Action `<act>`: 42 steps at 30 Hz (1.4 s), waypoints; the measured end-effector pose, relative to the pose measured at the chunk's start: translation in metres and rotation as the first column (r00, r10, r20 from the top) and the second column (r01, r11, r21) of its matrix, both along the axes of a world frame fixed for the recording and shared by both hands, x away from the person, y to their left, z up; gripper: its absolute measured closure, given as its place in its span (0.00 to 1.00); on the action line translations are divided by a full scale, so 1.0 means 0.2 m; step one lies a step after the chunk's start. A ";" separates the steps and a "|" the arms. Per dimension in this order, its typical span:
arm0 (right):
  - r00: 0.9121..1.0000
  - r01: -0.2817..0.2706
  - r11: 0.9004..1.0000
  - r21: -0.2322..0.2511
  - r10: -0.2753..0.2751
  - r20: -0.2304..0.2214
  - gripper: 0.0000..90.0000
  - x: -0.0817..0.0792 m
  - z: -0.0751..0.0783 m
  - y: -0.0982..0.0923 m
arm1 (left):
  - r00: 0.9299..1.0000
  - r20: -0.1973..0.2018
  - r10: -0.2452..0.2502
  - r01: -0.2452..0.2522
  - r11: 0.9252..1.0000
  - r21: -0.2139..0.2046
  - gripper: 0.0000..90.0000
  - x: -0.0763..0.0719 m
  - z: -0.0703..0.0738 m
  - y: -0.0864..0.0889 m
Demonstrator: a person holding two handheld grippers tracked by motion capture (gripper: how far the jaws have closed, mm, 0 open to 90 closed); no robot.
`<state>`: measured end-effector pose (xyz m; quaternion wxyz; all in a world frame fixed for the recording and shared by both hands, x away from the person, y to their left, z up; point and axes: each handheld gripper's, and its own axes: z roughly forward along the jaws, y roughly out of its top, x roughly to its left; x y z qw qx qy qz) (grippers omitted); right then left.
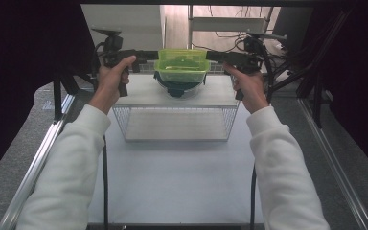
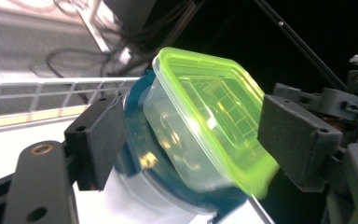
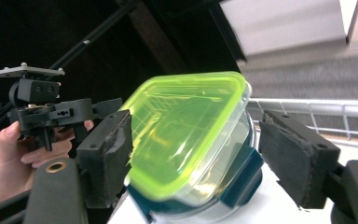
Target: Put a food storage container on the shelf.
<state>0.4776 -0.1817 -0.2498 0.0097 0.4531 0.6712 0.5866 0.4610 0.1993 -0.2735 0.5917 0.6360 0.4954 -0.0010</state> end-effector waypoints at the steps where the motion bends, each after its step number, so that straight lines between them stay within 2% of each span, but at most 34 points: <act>1: 0.999 -0.007 1.000 -0.015 0.008 0.039 0.26 -0.06 0.03 -0.04 | 1.000 0.022 0.001 -0.001 1.000 0.019 0.23 -0.03 0.01 0.02; 2: 0.999 -0.007 1.000 -0.015 0.008 0.039 0.26 -0.06 0.03 -0.04 | 0.999 0.043 0.003 -0.004 0.999 0.035 0.23 -0.07 0.02 0.03; 3: 0.997 -0.016 0.999 -0.042 0.019 0.077 0.25 -0.13 0.04 -0.07 | 0.998 0.058 -0.003 0.000 0.999 0.044 0.22 -0.11 0.02 0.04; 4: 0.997 -0.016 0.999 -0.042 0.019 0.077 0.25 -0.13 0.04 -0.07 | 0.997 0.071 -0.005 0.002 0.999 0.048 0.22 -0.15 0.02 0.05; 5: 0.994 -0.031 0.998 -0.062 0.038 0.107 0.25 -0.19 0.04 -0.10 | 0.996 0.085 -0.010 0.004 0.998 0.065 0.21 -0.19 0.02 0.06; 6: 0.994 -0.031 0.998 -0.062 0.038 0.107 0.25 -0.19 0.04 -0.10 | 0.995 0.101 -0.011 0.003 0.996 0.084 0.21 -0.24 0.02 0.07; 8: 0.991 -0.055 0.995 -0.083 0.065 0.117 0.25 -0.25 0.02 -0.13 | 0.993 0.120 -0.018 0.003 0.993 0.117 0.21 -0.31 0.00 0.08; 9: 0.988 -0.074 0.990 -0.122 0.090 0.125 0.25 -0.31 0.00 -0.15 | 0.991 0.131 -0.033 0.013 0.989 0.149 0.20 -0.38 -0.04 0.07; 10: 0.988 -0.074 0.990 -0.122 0.090 0.125 0.25 -0.31 0.00 -0.15 | 0.991 0.131 -0.033 0.013 0.989 0.149 0.20 -0.38 -0.04 0.07; 11: 0.984 -0.088 0.981 -0.170 0.113 0.140 0.25 -0.36 -0.04 -0.17 | 0.990 0.138 -0.044 0.021 0.987 0.161 0.20 -0.42 -0.05 0.07; 12: 0.984 -0.088 0.981 -0.170 0.113 0.140 0.25 -0.36 -0.04 -0.17 | 0.989 0.142 -0.053 0.029 0.985 0.171 0.20 -0.45 -0.07 0.06; 13: 0.982 -0.090 0.977 -0.194 0.120 0.146 0.25 -0.39 -0.05 -0.18 | 0.988 0.144 -0.061 0.035 0.983 0.181 0.20 -0.47 -0.09 0.06; 15: 0.979 -0.091 0.968 -0.233 0.129 0.155 0.25 -0.43 -0.09 -0.18 | 0.987 0.147 -0.065 0.033 0.977 0.209 0.20 -0.53 -0.13 0.05; 18: 0.975 -0.097 0.961 -0.257 0.143 0.168 0.25 -0.50 -0.16 -0.19 | 0.984 0.163 -0.066 0.019 0.961 0.276 0.20 -0.63 -0.22 0.05; 19: 0.973 -0.102 0.958 -0.268 0.152 0.172 0.25 -0.55 -0.22 -0.20 | 0.984 0.163 -0.067 0.018 0.959 0.283 0.20 -0.65 -0.24 0.05; 20: 0.973 -0.100 0.957 -0.274 0.151 0.173 0.25 -0.57 -0.26 -0.21 | 0.985 0.159 -0.072 0.023 0.955 0.294 0.20 -0.70 -0.32 0.05; 21: 0.973 -0.100 0.955 -0.279 0.152 0.173 0.25 -0.59 -0.29 -0.21 | 0.985 0.159 -0.072 0.023 0.955 0.294 0.20 -0.70 -0.32 0.05; 23: 0.973 -0.100 0.952 -0.289 0.155 0.173 0.25 -0.63 -0.37 -0.22 | 0.986 0.154 -0.064 0.014 0.952 0.307 0.20 -0.75 -0.41 0.05; 24: 0.973 -0.100 0.952 -0.289 0.155 0.173 0.25 -0.63 -0.37 -0.22 | 0.986 0.153 -0.060 0.008 0.947 0.321 0.20 -0.78 -0.45 0.05; 27: 0.974 -0.077 0.940 -0.333 0.142 0.175 0.25 -0.69 -0.49 -0.23 | 0.988 0.146 -0.056 0.001 0.936 0.352 0.20 -0.85 -0.57 0.04; 28: 0.974 -0.074 0.937 -0.343 0.141 0.175 0.25 -0.71 -0.52 -0.23 | 0.989 0.141 -0.054 0.001 0.935 0.356 0.20 -0.87 -0.60 0.04; 29: 0.975 -0.074 0.934 -0.349 0.141 0.169 0.25 -0.74 -0.58 -0.24 | 0.991 0.125 -0.057 0.008 0.931 0.364 0.20 -0.90 -0.68 0.03; 30: 0.975 -0.074 0.934 -0.349 0.141 0.169 0.25 -0.74 -0.58 -0.24 | 0.991 0.125 -0.057 0.008 0.931 0.364 0.20 -0.90 -0.68 0.03; 31: 0.977 -0.073 0.933 -0.354 0.139 0.164 0.25 -0.76 -0.62 -0.24 | 0.992 0.112 -0.059 0.015 0.933 0.360 0.20 -0.92 -0.71 0.03; 32: 0.980 -0.070 0.926 -0.370 0.134 0.150 0.25 -0.79 -0.68 -0.25 | 0.994 0.091 -0.060 0.023 0.932 0.362 0.20 -0.94 -0.77 0.04; 34: 0.981 -0.068 0.924 -0.377 0.131 0.145 0.25 -0.80 -0.71 -0.26 | 0.995 0.082 -0.059 0.025 0.930 0.366 0.20 -0.95 -0.80 0.04; 36: 0.983 -0.066 0.917 -0.393 0.127 0.131 0.25 -0.83 -0.76 -0.28 | 0.996 0.064 -0.055 0.026 0.920 0.392 0.20 -0.97 -0.84 0.04; 38: 0.986 -0.051 0.915 -0.401 0.111 0.126 0.25 -0.86 -0.81 -0.30 | 0.998 0.057 -0.029 0.004 0.915 0.403 0.20 -0.98 -0.88 0.04; 40: 0.988 -0.050 0.910 -0.412 0.106 0.115 0.25 -0.87 -0.83 -0.31 | 0.999 0.040 -0.029 0.010 0.908 0.419 0.20 -0.98 -0.91 0.03; 42: 0.989 -0.038 0.910 -0.412 0.093 0.114 0.25 -0.88 -0.86 -0.32 | 0.999 0.032 -0.029 0.012 0.896 0.444 0.19 -0.99 -0.95 0.02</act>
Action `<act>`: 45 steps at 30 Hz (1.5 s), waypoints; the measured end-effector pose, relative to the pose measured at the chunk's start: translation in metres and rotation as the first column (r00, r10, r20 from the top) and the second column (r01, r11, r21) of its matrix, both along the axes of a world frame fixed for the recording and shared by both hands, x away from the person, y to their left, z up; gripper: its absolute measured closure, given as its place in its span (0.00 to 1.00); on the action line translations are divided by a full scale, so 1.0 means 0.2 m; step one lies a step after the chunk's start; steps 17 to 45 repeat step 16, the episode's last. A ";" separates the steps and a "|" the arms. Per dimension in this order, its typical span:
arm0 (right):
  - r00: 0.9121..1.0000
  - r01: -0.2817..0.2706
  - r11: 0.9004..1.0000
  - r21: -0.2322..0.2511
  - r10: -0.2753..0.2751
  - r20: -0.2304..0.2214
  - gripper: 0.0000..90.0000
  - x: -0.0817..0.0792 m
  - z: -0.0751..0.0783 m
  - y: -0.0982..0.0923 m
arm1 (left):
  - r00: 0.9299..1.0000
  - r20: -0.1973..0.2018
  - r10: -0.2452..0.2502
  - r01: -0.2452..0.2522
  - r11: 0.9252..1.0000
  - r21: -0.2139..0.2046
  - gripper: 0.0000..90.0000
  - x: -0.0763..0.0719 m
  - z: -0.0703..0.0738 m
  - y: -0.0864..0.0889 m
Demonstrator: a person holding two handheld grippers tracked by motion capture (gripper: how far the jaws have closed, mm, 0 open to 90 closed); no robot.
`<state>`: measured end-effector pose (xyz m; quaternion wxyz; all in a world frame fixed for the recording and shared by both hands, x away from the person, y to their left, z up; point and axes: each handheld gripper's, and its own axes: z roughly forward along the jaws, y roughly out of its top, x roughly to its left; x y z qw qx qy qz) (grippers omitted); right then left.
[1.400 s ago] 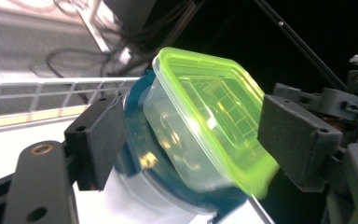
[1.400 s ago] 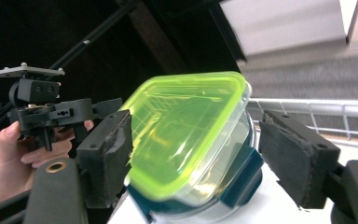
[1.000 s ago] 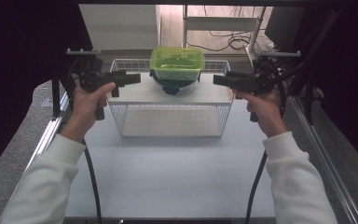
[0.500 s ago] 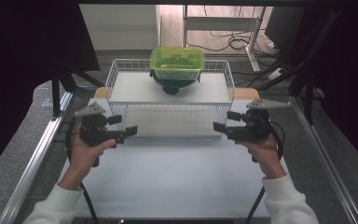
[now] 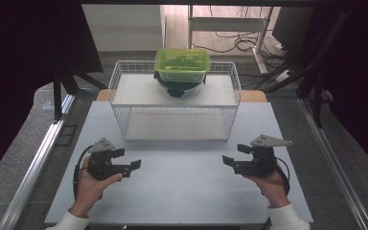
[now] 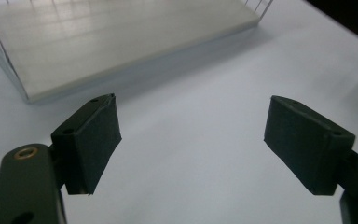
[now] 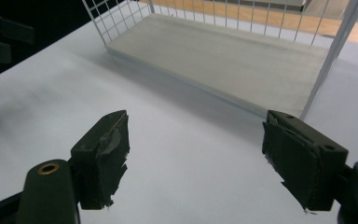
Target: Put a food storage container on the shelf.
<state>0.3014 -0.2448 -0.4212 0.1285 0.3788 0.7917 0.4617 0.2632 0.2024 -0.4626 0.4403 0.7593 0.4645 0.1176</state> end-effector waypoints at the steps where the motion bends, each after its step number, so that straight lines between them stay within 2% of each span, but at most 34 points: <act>1: 1.000 0.000 1.000 -0.005 0.000 -0.009 0.25 -0.01 -0.01 0.00 | 1.000 -0.005 0.000 0.000 1.000 0.015 0.19 0.00 -0.01 -0.01; 8: 0.999 0.004 0.997 -0.072 -0.008 -0.052 0.25 -0.03 -0.12 0.01 | 0.999 -0.050 -0.016 0.016 1.000 -0.003 0.19 0.00 -0.07 -0.01; 16: 0.999 -0.009 0.999 -0.048 0.007 -0.051 0.25 -0.03 -0.11 0.00 | 1.000 -0.027 0.003 -0.003 1.000 -0.020 0.19 0.00 -0.04 0.00; 45: 0.999 -0.009 0.999 -0.048 0.007 -0.051 0.25 -0.03 -0.11 0.00 | 1.000 -0.027 0.003 -0.003 1.000 -0.020 0.19 0.00 -0.04 0.00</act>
